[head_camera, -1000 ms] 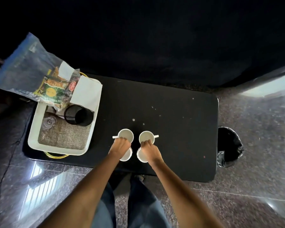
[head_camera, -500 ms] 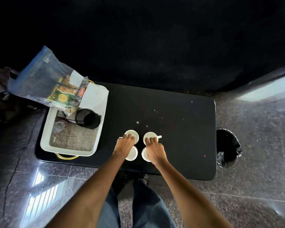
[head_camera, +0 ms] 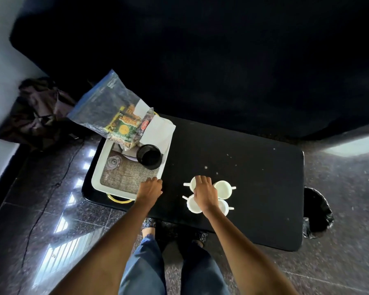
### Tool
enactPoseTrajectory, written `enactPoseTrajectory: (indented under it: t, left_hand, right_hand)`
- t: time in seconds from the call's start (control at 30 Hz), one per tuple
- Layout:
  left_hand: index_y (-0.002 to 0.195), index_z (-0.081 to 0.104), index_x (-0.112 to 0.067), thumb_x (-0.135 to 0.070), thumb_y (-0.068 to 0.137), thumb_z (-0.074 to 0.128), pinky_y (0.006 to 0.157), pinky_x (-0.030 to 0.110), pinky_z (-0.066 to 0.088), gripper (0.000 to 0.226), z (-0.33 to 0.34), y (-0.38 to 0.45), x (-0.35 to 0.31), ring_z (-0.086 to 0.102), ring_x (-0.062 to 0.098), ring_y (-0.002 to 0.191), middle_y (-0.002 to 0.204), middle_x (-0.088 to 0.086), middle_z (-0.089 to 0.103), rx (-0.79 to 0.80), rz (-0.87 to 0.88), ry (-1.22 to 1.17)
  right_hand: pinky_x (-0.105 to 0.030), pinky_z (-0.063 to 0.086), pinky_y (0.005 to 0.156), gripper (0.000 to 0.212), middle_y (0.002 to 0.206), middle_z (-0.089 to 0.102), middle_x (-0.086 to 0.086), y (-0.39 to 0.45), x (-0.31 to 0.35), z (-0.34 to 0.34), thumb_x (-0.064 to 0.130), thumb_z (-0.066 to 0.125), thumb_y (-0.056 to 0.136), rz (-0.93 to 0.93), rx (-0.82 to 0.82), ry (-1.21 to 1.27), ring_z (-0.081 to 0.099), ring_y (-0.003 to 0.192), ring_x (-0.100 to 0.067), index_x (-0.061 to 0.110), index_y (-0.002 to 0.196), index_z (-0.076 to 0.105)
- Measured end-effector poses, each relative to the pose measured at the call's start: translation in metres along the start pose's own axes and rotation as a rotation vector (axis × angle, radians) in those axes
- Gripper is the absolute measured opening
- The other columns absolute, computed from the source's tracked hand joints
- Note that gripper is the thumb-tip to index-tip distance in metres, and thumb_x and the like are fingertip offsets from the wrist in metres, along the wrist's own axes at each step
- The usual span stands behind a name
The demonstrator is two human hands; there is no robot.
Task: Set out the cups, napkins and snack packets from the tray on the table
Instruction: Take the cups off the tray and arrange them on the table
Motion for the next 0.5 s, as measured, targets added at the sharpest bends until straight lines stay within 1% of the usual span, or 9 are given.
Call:
enactPoseTrajectory:
  t: [0.13,0.27,0.3,0.37,0.43,0.5]
  left_hand:
    - [0.120,0.054,-0.010,-0.033,0.095,0.050,0.084,0.033,0.052,0.035,0.001,0.002,-0.007,0.056,0.022,0.114,0.121,0.006,0.060,-0.018,0.028,-0.022]
    - [0.125,0.048,-0.010,-0.032,0.094,0.048,0.090,0.034,0.049,0.038,-0.003,0.012,-0.037,0.049,0.023,0.122,0.126,0.007,0.054,-0.047,0.122,-0.043]
    - [0.127,0.045,-0.010,-0.033,0.094,0.049,0.091,0.034,0.048,0.041,-0.005,0.015,-0.048,0.047,0.023,0.122,0.128,0.007,0.052,-0.064,0.164,-0.039]
    - [0.136,0.037,-0.010,-0.036,0.093,0.050,0.092,0.035,0.048,0.053,-0.009,0.022,-0.071,0.045,0.023,0.124,0.132,0.007,0.049,-0.094,0.217,-0.045]
    - [0.142,0.030,-0.008,-0.042,0.091,0.051,0.091,0.035,0.047,0.066,-0.013,0.027,-0.085,0.045,0.024,0.124,0.135,0.008,0.046,-0.106,0.193,-0.072]
    - [0.142,0.030,-0.006,-0.048,0.088,0.054,0.090,0.035,0.048,0.072,-0.013,0.035,-0.100,0.046,0.025,0.123,0.135,0.009,0.047,-0.096,0.152,-0.102]
  right_hand:
    - [-0.038,0.052,0.077,0.038,0.123,0.053,-0.011,-0.004,-0.015,0.009,0.002,0.041,0.088,-0.012,0.017,-0.074,0.048,0.113,-0.028,0.005,0.126,0.044]
    - [-0.038,0.050,0.084,0.036,0.124,0.051,-0.012,-0.007,-0.044,0.012,0.005,0.044,0.089,0.031,-0.006,-0.081,0.047,0.115,-0.028,0.006,0.124,0.046]
    - [-0.038,0.049,0.087,0.037,0.127,0.049,-0.012,-0.008,-0.051,0.014,0.008,0.046,0.089,0.031,0.001,-0.106,0.046,0.117,-0.029,0.006,0.127,0.044]
    - [-0.039,0.045,0.094,0.047,0.135,0.042,-0.013,-0.009,-0.065,0.018,0.020,0.050,0.091,0.040,0.010,-0.132,0.041,0.123,-0.029,0.008,0.134,0.037]
    - [-0.040,0.043,0.098,0.061,0.140,0.037,-0.014,-0.009,-0.074,0.019,0.034,0.054,0.089,0.066,0.003,-0.111,0.037,0.127,-0.030,0.007,0.139,0.031]
    - [-0.041,0.043,0.098,0.071,0.141,0.036,-0.015,-0.007,-0.083,0.022,0.040,0.057,0.086,0.109,-0.018,-0.058,0.036,0.128,-0.032,0.004,0.140,0.028]
Point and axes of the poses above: each hand's wrist, its own y-axis towards the middle knuckle, its own z-axis out of the palm, x = y × z, the point moved 5 cm from there along y, towards the middle knuckle
